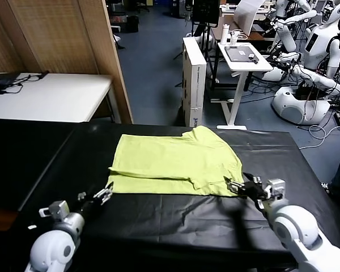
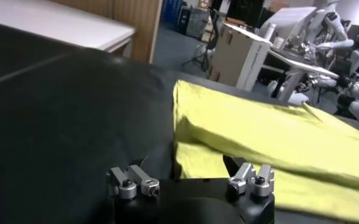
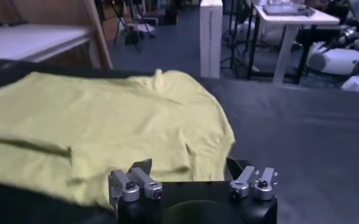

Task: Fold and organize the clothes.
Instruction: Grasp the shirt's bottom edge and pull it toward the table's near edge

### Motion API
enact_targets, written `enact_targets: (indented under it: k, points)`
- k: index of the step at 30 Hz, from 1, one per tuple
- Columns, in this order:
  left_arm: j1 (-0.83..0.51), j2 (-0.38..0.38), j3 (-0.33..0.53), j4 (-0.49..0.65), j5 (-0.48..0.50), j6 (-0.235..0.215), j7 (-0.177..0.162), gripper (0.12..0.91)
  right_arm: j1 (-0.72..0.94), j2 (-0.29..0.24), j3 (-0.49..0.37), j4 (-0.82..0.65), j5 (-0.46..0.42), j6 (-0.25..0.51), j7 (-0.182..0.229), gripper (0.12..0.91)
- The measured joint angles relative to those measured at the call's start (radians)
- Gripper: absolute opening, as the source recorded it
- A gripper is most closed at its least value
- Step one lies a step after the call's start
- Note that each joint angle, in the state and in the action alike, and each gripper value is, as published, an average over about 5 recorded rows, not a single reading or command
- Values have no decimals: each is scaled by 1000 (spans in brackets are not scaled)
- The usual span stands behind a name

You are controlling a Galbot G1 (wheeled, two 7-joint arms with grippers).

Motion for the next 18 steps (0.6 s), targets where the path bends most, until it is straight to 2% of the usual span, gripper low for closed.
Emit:
enact_targets:
  k: [4,7,9,15,18]
  points:
    - [14,-7,2,0,6,-4,3,906,-15,-2,7,2,-2,0,-6,893]
    - [19,-11,4,0,10,-6,5,890,-20,-3,9,2,-3,0,-8,830]
    - [18,-14,7,2,15,-8,6,860,-22,-3,8,2,-4,0,-9,785]
    - [2,-16,13,21,26,-14,5,740,-21,3,-3,-5,-14,-1,-12,717]
    - [-7,-15,18,29,25,-16,5,700,-21,8,-8,-8,-17,-1,-14,646]
